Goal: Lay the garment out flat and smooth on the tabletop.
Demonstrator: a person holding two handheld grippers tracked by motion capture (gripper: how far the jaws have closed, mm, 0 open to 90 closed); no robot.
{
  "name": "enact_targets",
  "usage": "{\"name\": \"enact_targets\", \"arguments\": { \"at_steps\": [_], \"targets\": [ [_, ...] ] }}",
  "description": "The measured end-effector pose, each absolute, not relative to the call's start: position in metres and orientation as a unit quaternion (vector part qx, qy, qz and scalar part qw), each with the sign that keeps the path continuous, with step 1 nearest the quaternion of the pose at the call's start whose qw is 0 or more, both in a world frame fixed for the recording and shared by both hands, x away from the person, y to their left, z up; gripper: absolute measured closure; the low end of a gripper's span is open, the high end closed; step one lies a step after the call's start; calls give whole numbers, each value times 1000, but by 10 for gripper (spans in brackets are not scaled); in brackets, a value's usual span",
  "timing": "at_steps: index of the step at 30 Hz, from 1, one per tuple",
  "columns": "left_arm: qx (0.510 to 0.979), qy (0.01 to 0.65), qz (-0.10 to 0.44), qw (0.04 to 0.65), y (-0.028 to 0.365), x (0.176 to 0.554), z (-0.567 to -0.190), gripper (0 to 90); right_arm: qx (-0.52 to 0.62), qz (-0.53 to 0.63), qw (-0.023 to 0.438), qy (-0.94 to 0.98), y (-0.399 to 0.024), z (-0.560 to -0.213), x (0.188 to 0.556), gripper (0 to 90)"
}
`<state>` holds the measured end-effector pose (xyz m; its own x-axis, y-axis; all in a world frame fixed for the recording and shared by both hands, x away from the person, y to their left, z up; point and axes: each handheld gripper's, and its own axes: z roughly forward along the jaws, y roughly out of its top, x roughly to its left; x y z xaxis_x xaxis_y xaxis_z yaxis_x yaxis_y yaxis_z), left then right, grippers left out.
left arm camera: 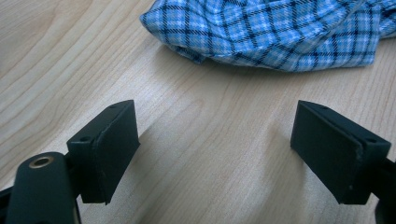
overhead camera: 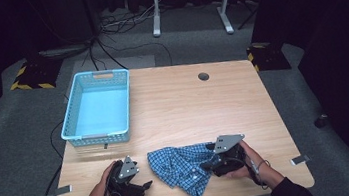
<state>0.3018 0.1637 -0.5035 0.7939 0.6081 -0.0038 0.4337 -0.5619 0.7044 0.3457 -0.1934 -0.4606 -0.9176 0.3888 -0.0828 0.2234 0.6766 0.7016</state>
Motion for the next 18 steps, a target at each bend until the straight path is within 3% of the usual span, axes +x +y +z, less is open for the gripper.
{"name": "enact_targets", "arguments": {
  "at_steps": [4, 11, 15, 18],
  "targets": [
    [875, 297, 120, 361, 164, 302, -504, 150, 167, 367, 113, 908, -191, -459, 347, 387],
    [875, 298, 120, 361, 164, 302, -504, 151, 162, 362, 110, 911, -186, -458, 351, 686],
    [875, 298, 121, 361, 164, 302, -504, 150, 164, 369, 110, 908, -187, -457, 352, 786],
    [875, 297, 121, 361, 164, 302, -504, 151, 168, 373, 111, 906, -188, -455, 353, 813]
  ]
}}
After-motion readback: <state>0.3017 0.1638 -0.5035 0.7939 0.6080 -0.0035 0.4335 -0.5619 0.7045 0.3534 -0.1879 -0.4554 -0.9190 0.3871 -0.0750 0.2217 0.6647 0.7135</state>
